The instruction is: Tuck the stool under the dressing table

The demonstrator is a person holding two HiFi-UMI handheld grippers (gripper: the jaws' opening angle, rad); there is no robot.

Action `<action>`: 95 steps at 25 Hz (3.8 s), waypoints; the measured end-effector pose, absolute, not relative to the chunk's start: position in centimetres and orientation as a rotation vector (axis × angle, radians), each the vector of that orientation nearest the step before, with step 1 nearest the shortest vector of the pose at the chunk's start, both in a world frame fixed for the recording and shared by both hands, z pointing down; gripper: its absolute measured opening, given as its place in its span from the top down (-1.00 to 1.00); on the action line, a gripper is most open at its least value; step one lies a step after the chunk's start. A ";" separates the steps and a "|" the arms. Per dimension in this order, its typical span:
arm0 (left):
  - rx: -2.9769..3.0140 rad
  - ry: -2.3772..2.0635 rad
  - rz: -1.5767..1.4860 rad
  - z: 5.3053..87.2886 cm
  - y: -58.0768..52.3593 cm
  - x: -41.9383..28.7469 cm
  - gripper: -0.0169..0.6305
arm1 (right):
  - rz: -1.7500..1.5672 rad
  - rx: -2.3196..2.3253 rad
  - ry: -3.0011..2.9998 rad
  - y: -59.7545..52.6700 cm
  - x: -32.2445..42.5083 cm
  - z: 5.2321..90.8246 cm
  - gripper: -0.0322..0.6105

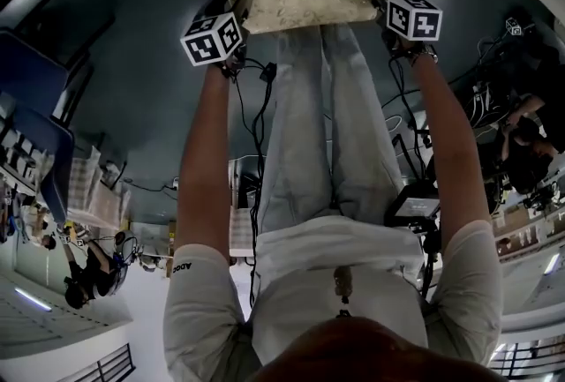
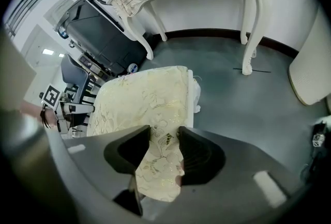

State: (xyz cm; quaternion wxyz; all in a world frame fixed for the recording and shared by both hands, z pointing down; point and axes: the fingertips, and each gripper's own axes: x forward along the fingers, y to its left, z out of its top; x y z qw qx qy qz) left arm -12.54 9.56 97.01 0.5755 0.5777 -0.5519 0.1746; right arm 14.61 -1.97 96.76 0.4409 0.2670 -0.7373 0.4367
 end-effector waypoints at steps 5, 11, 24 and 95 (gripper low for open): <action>1.417 -1.291 0.453 96.8 7.3 -13.8 0.23 | 1.109 0.712 -1.832 -2.4 14.1 96.7 0.33; 1.460 -1.313 0.472 96.6 4.1 -15.5 0.24 | 1.109 0.738 -1.847 -4.5 12.6 96.6 0.32; 1.488 -1.341 0.474 96.2 -3.9 -17.9 0.25 | 1.099 0.748 -1.895 -12.2 10.2 96.5 0.32; 1.887 -1.345 0.558 95.7 -46.6 -25.9 0.26 | 0.969 1.444 -1.934 -48.0 3.6 96.0 0.78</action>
